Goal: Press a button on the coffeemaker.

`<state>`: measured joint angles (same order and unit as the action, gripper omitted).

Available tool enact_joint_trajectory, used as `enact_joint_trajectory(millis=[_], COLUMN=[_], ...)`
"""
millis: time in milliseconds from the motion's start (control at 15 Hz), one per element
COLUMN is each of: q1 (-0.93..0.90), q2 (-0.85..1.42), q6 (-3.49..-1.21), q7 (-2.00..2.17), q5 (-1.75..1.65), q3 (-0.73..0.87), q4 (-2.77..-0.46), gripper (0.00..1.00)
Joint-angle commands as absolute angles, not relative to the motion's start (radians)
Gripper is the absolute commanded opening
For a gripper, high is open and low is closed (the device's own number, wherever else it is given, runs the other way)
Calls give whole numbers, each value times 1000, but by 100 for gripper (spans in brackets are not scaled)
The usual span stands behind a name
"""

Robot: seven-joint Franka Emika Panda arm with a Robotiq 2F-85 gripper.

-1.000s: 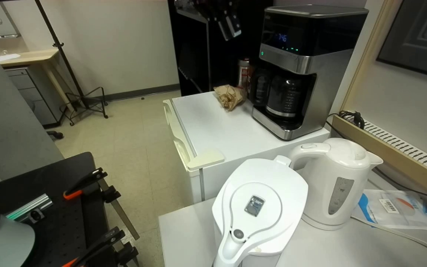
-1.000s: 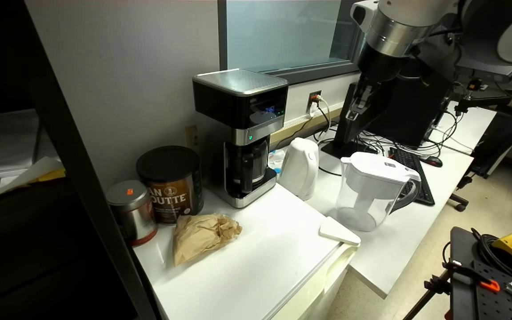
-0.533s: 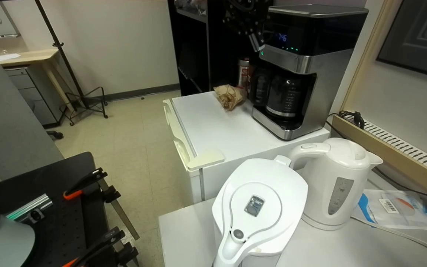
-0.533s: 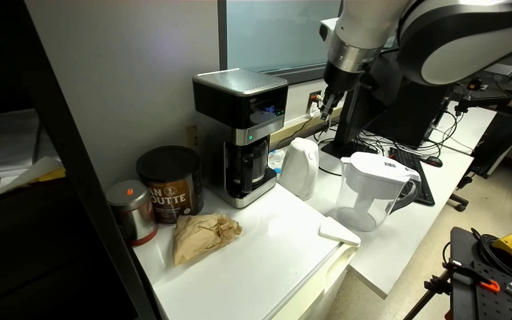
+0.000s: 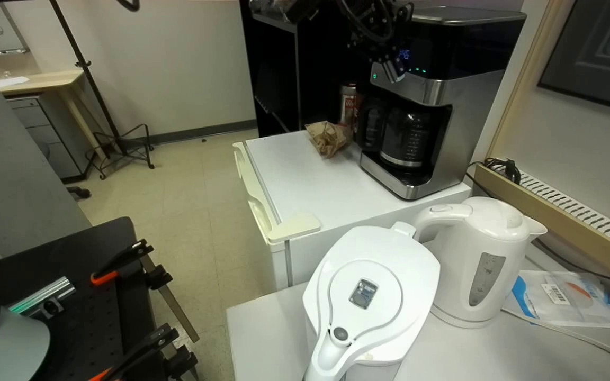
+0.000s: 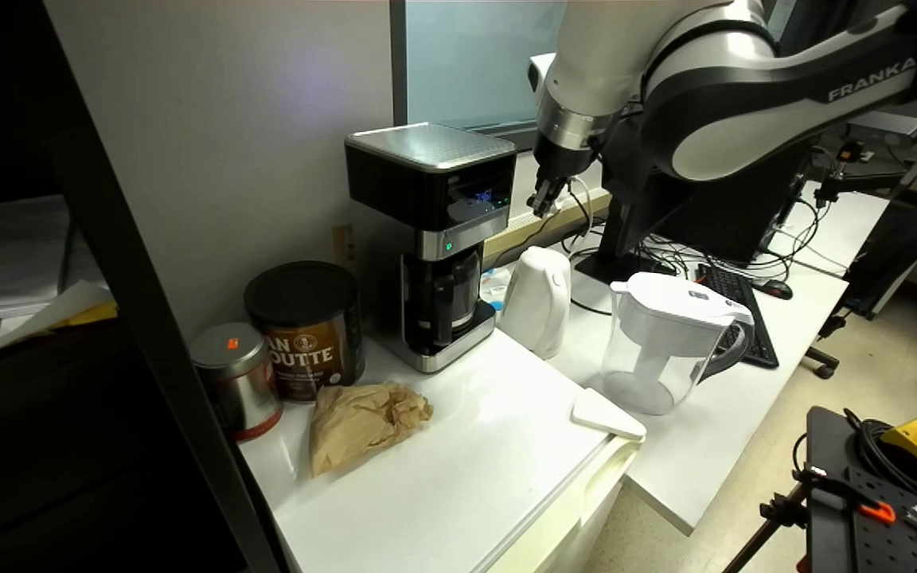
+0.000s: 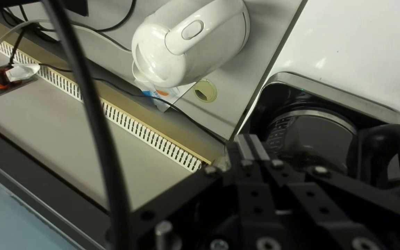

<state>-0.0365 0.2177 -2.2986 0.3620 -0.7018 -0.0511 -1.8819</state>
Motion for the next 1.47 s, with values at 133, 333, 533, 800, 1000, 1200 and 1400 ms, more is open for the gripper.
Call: enact_joint_trajectory(millis=[133, 333, 533, 800, 1000, 1200, 1400], q1=[-84, -95, -104, -118, -127, -133, -133], q2=[301, 332, 358, 380, 382, 381, 379], q6=[-2318, -2315, -2315, -2326, -2348, -2357, -2358], q7=[400, 398, 398, 399, 404, 403, 402], q5=[-725, -719, -717, -722, -732, -732, -731], q3=[-6, 5, 14, 25, 33, 39, 43], q4=[-1786, -1755, -1732, -1712, -1707, -1707, -1709], gripper=[0, 0, 0, 0, 0, 0, 0])
